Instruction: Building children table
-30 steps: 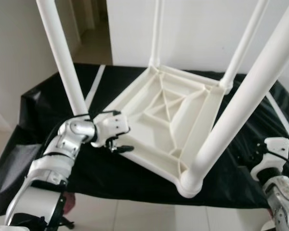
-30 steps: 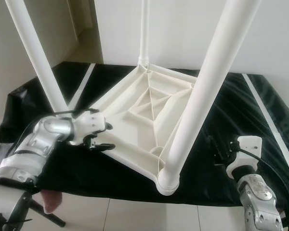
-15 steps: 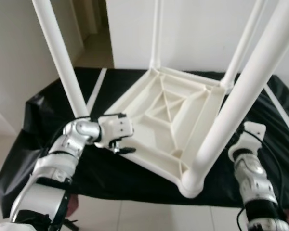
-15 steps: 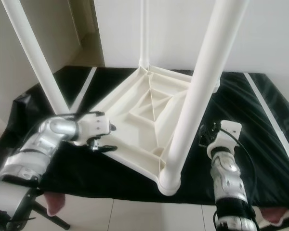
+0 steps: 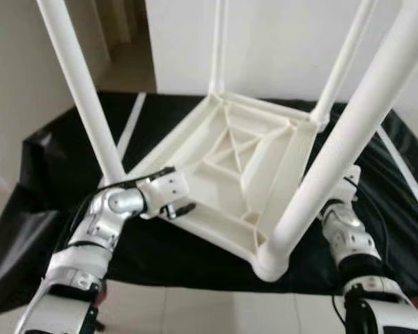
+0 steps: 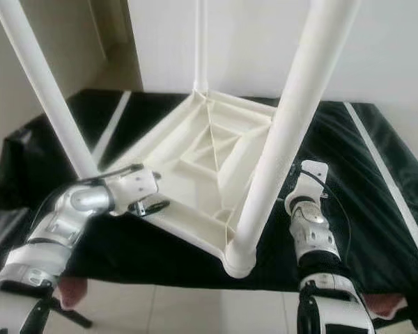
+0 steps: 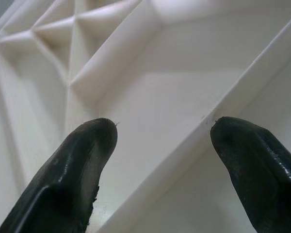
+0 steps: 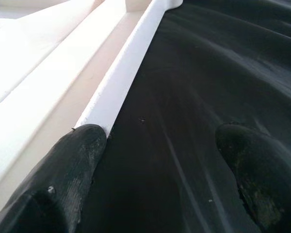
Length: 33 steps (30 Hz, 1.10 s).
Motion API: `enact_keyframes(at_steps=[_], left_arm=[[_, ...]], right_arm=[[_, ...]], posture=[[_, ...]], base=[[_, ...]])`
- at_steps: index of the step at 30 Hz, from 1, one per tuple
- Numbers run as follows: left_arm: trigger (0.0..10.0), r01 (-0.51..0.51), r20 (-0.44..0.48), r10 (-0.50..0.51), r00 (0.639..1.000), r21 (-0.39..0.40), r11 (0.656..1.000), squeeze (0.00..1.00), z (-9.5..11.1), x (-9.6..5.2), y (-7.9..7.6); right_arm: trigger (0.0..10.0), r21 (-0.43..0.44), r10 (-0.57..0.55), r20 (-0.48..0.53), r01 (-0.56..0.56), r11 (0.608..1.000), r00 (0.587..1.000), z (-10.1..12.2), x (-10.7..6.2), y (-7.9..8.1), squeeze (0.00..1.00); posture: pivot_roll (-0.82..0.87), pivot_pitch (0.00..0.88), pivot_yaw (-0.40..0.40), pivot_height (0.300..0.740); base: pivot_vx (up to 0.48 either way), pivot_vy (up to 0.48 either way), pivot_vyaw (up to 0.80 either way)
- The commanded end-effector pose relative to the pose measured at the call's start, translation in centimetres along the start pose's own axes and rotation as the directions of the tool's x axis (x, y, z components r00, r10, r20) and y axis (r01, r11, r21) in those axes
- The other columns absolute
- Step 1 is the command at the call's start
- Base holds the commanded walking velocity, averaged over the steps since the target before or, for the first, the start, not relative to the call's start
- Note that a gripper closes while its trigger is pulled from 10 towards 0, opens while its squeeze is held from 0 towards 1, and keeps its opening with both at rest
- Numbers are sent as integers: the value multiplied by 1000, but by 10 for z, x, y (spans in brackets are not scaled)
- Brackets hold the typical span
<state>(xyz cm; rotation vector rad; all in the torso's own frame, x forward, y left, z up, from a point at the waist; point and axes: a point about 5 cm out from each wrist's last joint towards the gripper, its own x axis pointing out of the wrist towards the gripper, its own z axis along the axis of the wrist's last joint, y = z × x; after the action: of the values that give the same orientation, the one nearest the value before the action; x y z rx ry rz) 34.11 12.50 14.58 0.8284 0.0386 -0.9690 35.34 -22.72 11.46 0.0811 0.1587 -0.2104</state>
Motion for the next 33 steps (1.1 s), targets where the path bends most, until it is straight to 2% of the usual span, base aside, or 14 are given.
enact_keyframes(at_steps=[1, 8, 10, 14, 16, 18, 24, 27, 32, 33], left_arm=[[10000, 11, 4, -11, 1000, -29, 1000, 0, 1, 2, -11], [10000, 99, 73, -94, 993, -64, 993, 0, 18, 6, -41], [10000, 173, 83, -168, 982, -68, 982, 0, 21, 3, -55], [10000, 207, 87, -201, 976, -67, 976, 0, 22, 2, -58], [10000, 314, 91, -308, 947, -65, 947, 0, 26, -2, -72], [10000, 340, 97, -333, 938, -68, 938, 0, 28, -2, -76], [10000, 292, 135, -279, 951, -95, 952, 0, 39, 4, -72], [10000, 121, 159, -101, 982, -123, 985, 0, 47, 9, -50], [10000, 54, 161, -32, 987, -135, 989, 0, 47, 7, -40], [10000, -4, 173, 35, 984, -181, 984, 0, 46, 3, -28]], right_arm=[[10000, -34, 55, -16, -56, 998, 998, 0, 4, 11, 0], [10000, -110, 116, -7, -116, 987, 993, 11, 15, 23, 0], [10000, -116, 129, -2, -128, 985, 992, 15, 18, 26, 0], [10000, -125, 137, 6, -136, 983, 990, 18, 19, 28, 0], [10000, -134, 142, 21, -138, 981, 990, 25, 22, 32, 0], [10000, -150, 142, 34, -135, 979, 989, 29, 24, 36, 0], [10000, -162, 125, 81, -111, 981, 989, 36, 25, 38, 0], [10000, -172, 89, 125, -66, 983, 988, 35, 23, 27, 0], [10000, -155, 76, 153, -52, 987, 985, 35, 21, 20, 0], [10000, -132, 42, 200, -15, 991, 979, 35, 17, 6, 0]], posture=[[44, 45, -19, 740], [44, 39, -16, 740], [42, 37, -13, 740], [41, 32, -6, 740], [34, 30, 0, 740], [30, 28, 5, 740], [33, 25, 7, 740], [37, 21, 3, 740], [37, 20, -1, 740], [35, 19, -5, 740]], base=[[0, 0, 0], [0, 0, 0], [0, 0, 0], [0, 0, 0], [0, 0, 0], [0, 0, 0], [0, 0, 0], [0, 0, 0], [0, 0, 0], [0, 0, 0]])
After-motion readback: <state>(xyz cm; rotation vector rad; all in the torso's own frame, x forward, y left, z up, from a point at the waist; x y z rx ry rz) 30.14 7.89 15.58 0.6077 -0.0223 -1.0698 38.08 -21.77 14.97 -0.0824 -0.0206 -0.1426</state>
